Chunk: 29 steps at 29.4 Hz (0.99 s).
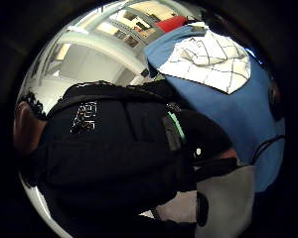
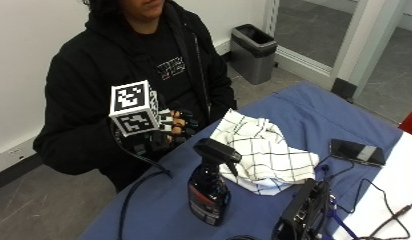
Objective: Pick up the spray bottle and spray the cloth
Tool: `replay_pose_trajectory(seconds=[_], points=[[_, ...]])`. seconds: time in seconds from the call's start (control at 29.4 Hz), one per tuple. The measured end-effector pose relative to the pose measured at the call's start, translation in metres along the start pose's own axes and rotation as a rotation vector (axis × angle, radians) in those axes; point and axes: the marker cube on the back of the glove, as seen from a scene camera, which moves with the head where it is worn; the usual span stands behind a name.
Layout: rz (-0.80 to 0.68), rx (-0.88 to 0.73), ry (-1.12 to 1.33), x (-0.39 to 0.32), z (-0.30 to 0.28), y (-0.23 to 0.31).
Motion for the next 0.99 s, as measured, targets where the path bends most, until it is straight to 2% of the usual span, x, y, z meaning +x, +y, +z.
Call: replay_pose_trajectory(seconds=[0.51,0.68,0.82,0.99], points=[[0.054,-0.002,-0.013,0.009,-0.005,0.009],[0.122,0.057,0.0,0.014,0.002,-0.017],[0.137,0.025,0.002,0.03,-0.011,0.013],[0.202,0.044,0.006,0.049,-0.021,0.022]])
